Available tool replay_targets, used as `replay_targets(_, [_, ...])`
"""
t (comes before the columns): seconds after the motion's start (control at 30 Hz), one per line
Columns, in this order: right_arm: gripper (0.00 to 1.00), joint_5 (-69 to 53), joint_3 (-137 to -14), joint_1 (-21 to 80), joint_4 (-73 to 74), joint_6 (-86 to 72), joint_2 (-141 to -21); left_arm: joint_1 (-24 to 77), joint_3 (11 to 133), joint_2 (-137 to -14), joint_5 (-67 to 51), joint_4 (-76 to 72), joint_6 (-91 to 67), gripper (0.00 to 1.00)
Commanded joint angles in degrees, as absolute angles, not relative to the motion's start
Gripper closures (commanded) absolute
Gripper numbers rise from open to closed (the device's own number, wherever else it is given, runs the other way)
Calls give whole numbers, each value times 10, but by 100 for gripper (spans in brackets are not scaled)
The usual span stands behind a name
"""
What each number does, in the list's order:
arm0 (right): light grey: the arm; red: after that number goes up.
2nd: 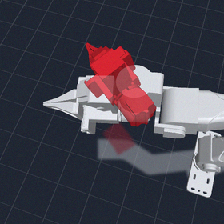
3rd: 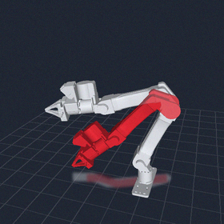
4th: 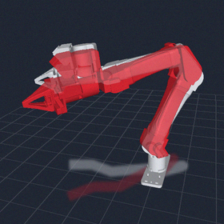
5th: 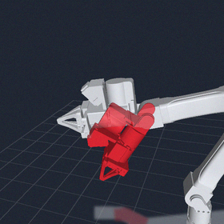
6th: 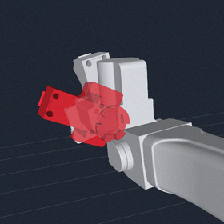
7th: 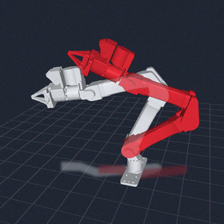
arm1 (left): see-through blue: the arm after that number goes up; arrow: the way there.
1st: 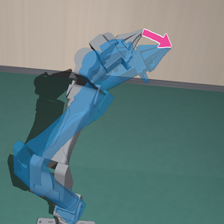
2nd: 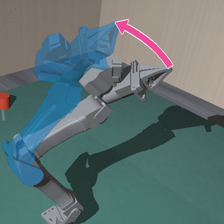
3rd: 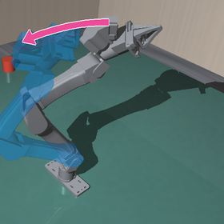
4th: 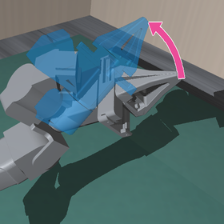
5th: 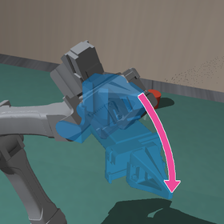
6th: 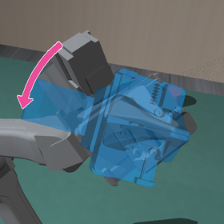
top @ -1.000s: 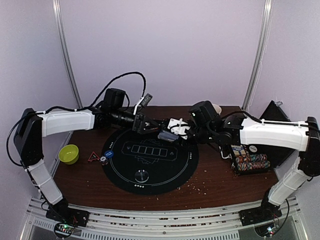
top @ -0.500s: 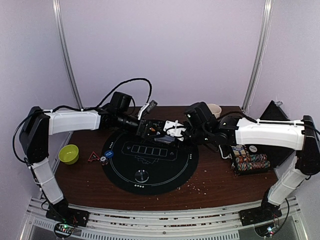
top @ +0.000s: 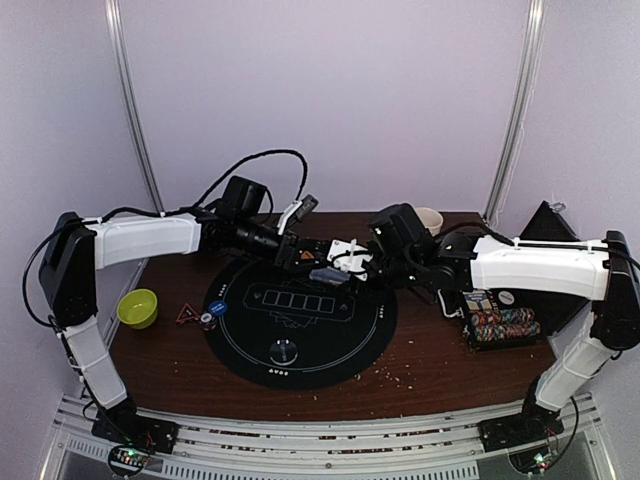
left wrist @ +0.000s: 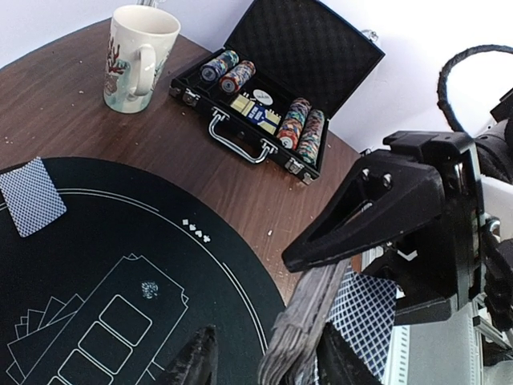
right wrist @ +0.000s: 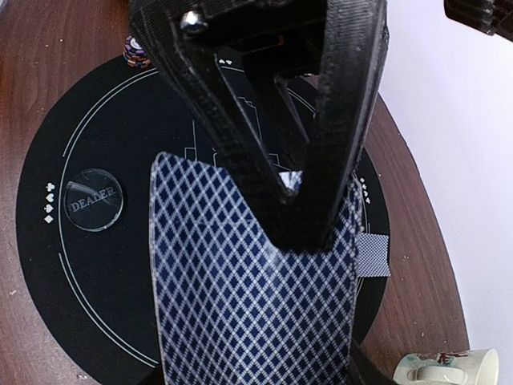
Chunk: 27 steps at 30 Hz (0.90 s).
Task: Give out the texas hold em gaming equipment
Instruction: Pick up the poker card from the face-down deck piles.
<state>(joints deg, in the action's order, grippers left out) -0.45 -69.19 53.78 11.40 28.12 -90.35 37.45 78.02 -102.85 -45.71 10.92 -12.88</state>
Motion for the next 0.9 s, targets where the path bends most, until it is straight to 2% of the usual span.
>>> replay_targets(0.0, [53, -1, -703, 542, 95, 280, -902, 365, 787, -1018, -471, 118, -118, 56])
replay_targets(0.1, [53, 0, -704, 541, 97, 280, -901, 360, 777, -1013, -461, 126, -115, 56])
replay_targets(0.47, [53, 8, -703, 542, 99, 286, -898, 353, 773, -994, -452, 135, -104, 36])
replay_targets(0.53, [53, 9, -702, 542, 101, 286, -898, 352, 774, -988, -463, 133, -103, 35])
replay_targets(0.67, [53, 10, -702, 542, 102, 287, -898, 352, 772, -983, -496, 125, -112, 40])
replay_targets(0.87, [53, 11, -701, 541, 101, 287, -899, 352, 760, -972, -503, 124, -110, 61])
